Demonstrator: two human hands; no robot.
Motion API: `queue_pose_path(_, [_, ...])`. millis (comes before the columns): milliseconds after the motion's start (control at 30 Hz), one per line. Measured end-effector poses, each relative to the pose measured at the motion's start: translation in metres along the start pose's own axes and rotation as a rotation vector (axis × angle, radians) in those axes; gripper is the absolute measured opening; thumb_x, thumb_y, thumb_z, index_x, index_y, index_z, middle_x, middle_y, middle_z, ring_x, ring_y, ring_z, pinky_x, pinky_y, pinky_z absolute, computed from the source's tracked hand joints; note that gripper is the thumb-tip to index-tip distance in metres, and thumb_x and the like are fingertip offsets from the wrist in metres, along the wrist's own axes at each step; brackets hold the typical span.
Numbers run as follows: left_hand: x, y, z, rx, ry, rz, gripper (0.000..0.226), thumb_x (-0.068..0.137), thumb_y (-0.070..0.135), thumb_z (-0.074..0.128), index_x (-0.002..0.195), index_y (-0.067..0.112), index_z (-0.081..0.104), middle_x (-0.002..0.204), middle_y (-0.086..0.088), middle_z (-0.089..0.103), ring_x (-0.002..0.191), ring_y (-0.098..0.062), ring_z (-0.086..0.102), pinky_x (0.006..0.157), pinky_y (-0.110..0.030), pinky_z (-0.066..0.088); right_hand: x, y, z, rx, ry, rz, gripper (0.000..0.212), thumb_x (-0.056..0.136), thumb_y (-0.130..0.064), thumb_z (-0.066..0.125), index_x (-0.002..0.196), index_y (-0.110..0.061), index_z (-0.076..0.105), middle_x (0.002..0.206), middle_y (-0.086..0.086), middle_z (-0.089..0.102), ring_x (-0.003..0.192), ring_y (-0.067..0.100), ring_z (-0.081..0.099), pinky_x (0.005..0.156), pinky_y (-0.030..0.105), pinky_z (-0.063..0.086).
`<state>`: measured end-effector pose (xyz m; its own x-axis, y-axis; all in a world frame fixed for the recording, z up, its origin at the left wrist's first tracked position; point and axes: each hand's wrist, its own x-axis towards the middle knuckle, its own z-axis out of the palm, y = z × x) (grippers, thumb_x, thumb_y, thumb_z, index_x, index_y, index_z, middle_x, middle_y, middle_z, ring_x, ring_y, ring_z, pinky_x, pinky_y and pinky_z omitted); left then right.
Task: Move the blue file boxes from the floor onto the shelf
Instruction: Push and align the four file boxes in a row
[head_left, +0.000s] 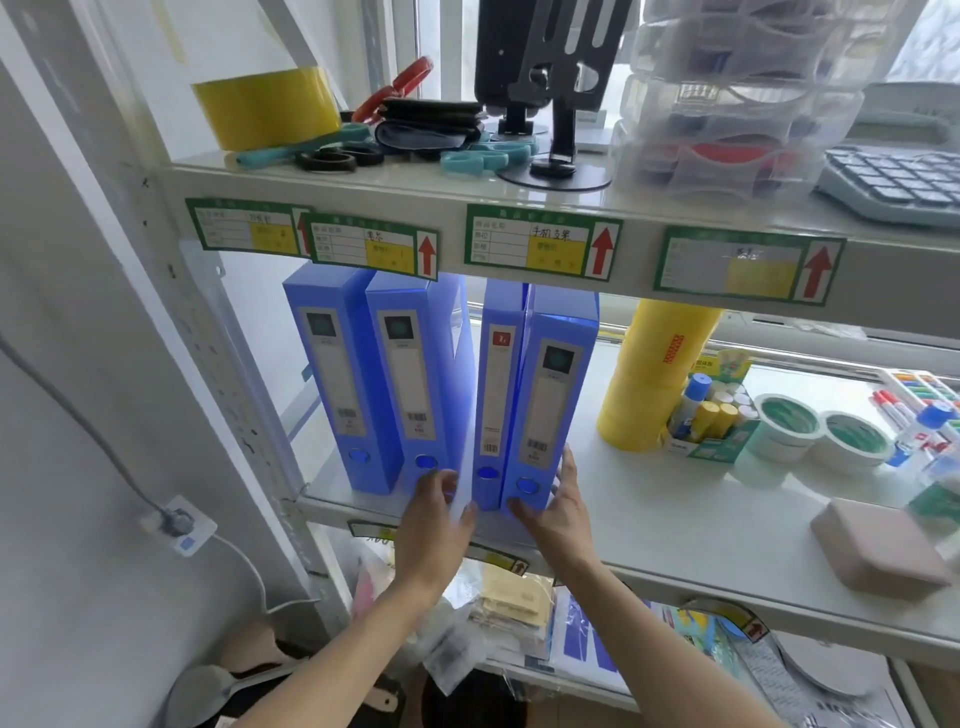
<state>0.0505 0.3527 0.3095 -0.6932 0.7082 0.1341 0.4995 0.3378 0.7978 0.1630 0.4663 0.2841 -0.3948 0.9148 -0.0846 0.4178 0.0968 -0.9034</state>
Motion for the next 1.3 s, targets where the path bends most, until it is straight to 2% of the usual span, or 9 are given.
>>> queue_pose_path(67, [-0.005,-0.008,-0.027,-0.034,0.253,0.013,0.041,0.078,0.036,0.076,0.104,0.018,0.049,0.100,0.003,0.054,0.089,-0.016,0.058,0.066,-0.011,0.042,0.003,-0.001,-0.004,-0.011,-0.018,0.008,0.120,0.067,-0.038,0.082,0.157,-0.035,0.003,0.155,0.002,0.040,0.138,0.025,0.045,0.107,0.051,0.046])
queue_pose_path(167, [0.015,-0.031,-0.060,-0.180,0.465,-0.122,0.074,0.068,0.039,0.085,0.125,0.012,0.045,0.120,-0.006,0.048,0.109,-0.023,0.053,0.087,-0.026,0.048,0.010,-0.001,-0.007,-0.012,-0.023,-0.001,0.123,0.065,-0.037,0.086,0.158,-0.033,0.004,0.157,0.002,0.037,0.140,0.026,0.042,0.107,0.054,0.044])
queue_pose_path(300, [0.061,-0.060,-0.085,-0.326,0.168,-0.204,0.112,0.070,0.029,0.086,0.154,0.012,0.014,0.158,-0.009,0.026,0.144,-0.024,0.031,0.116,-0.046,0.033,0.016,-0.004,-0.009,-0.021,-0.051,-0.030,0.123,0.063,-0.037,0.088,0.157,-0.025,0.011,0.151,0.001,0.043,0.134,0.026,0.049,0.103,0.056,0.047])
queue_pose_path(433, [0.091,-0.067,-0.086,-0.420,-0.019,-0.138,0.088,0.066,0.031,0.088,0.141,0.018,0.044,0.129,0.000,0.064,0.116,-0.015,0.064,0.097,-0.041,0.055,0.021,-0.005,-0.009,-0.011,-0.096,-0.064,0.110,0.064,-0.037,0.086,0.153,-0.017,0.025,0.135,-0.003,0.053,0.120,0.021,0.058,0.097,0.052,0.053])
queue_pose_path(533, [0.093,-0.058,-0.081,-0.451,-0.127,-0.091,0.074,0.073,0.023,0.083,0.138,0.020,0.048,0.118,0.010,0.069,0.097,0.006,0.069,0.076,-0.015,0.059,0.023,-0.004,-0.008,0.009,-0.121,-0.064,0.103,0.061,-0.042,0.085,0.147,-0.025,0.031,0.126,-0.007,0.059,0.112,0.017,0.062,0.093,0.051,0.056])
queue_pose_path(700, [0.095,-0.049,-0.074,-0.468,-0.267,-0.055,0.074,0.078,0.019,0.079,0.142,0.023,0.042,0.128,0.004,0.065,0.114,-0.009,0.065,0.093,-0.028,0.054,0.030,0.000,-0.007,0.049,-0.220,-0.040,0.131,0.046,-0.069,0.087,0.151,-0.053,0.010,0.152,-0.005,0.046,0.125,0.025,0.060,0.096,0.054,0.053])
queue_pose_path(900, [0.097,-0.046,-0.068,-0.454,-0.286,-0.053,0.071,0.078,0.020,0.078,0.141,0.022,0.045,0.129,0.002,0.065,0.115,-0.012,0.064,0.096,-0.033,0.055,0.032,-0.014,-0.008,-0.114,-0.258,-0.086,0.097,0.077,-0.035,0.083,0.153,-0.030,0.023,0.110,-0.020,0.065,0.106,0.019,0.065,0.096,0.049,0.054])
queue_pose_path(1067, [0.091,-0.046,-0.063,-0.477,-0.230,-0.058,0.071,0.080,0.021,0.077,0.142,0.022,0.041,0.129,0.002,0.061,0.108,-0.004,0.062,0.071,-0.007,0.056,0.032,-0.016,-0.012,-0.134,-0.270,-0.116,0.077,0.082,-0.027,0.080,0.148,-0.022,0.039,0.116,-0.019,0.060,0.110,0.014,0.062,0.100,0.046,0.053])
queue_pose_path(1300, [0.090,-0.047,-0.062,-0.482,-0.219,-0.035,0.073,0.079,0.021,0.077,0.142,0.021,0.038,0.132,0.000,0.058,0.112,-0.009,0.061,0.071,-0.007,0.056,0.037,-0.022,-0.013,-0.086,-0.204,-0.091,0.088,0.060,-0.055,0.084,0.136,-0.032,0.046,0.113,-0.020,0.064,0.106,0.009,0.065,0.088,0.033,0.059])
